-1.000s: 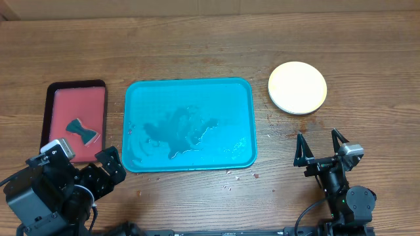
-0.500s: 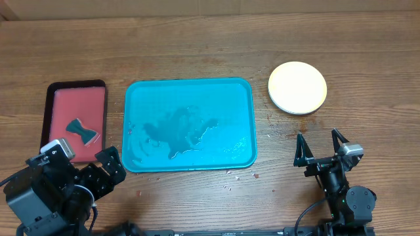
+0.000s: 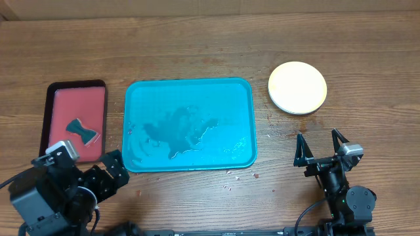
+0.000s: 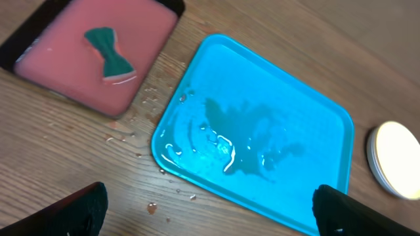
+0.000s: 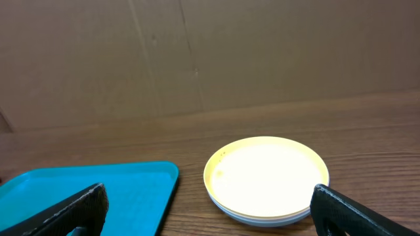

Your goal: Clean dirty plates on tray and stack at the side

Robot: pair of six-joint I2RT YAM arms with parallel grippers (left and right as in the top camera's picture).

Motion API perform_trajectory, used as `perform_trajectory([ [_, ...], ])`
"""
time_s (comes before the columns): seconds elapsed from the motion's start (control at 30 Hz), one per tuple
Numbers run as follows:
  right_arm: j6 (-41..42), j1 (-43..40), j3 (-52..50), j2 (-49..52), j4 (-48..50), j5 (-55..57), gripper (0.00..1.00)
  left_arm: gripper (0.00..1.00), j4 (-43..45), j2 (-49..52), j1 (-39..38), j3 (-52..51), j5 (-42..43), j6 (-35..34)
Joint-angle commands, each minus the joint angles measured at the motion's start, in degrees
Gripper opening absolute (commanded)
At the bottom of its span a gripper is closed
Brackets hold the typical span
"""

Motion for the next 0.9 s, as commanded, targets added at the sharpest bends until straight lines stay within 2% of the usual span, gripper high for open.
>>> perform_trajectory([
  [0.0, -0.4, -0.2, -0.6, -0.5, 0.3, 0.7, 1.00, 1.00, 0.5, -1.9, -5.1, -1.6, 0.8, 0.9],
  [0.17, -0.4, -0.2, -0.6, -0.5, 0.3, 0.7, 1.00, 0.99, 5.8, -7.6, -14.1, -8.3, 0.8, 4.1],
  [0.43, -0.4, -0.2, -0.6, -0.5, 0.3, 0.7, 1.00, 1.00, 27.7, -24.9, -23.7, -28.3, 1.5, 6.9],
  [0.67, -0.4, -0.2, -0.6, -0.5, 0.3, 0.7, 1.00, 1.00, 51.1, -34.8, -25.2, -44.6, 1.5, 6.9],
  [0.87, -0.4, -0.2, -0.6, -0.5, 0.3, 0.7, 1.00, 1.00, 65.6, -36.3, -25.2, -53.0, 0.8, 6.9],
])
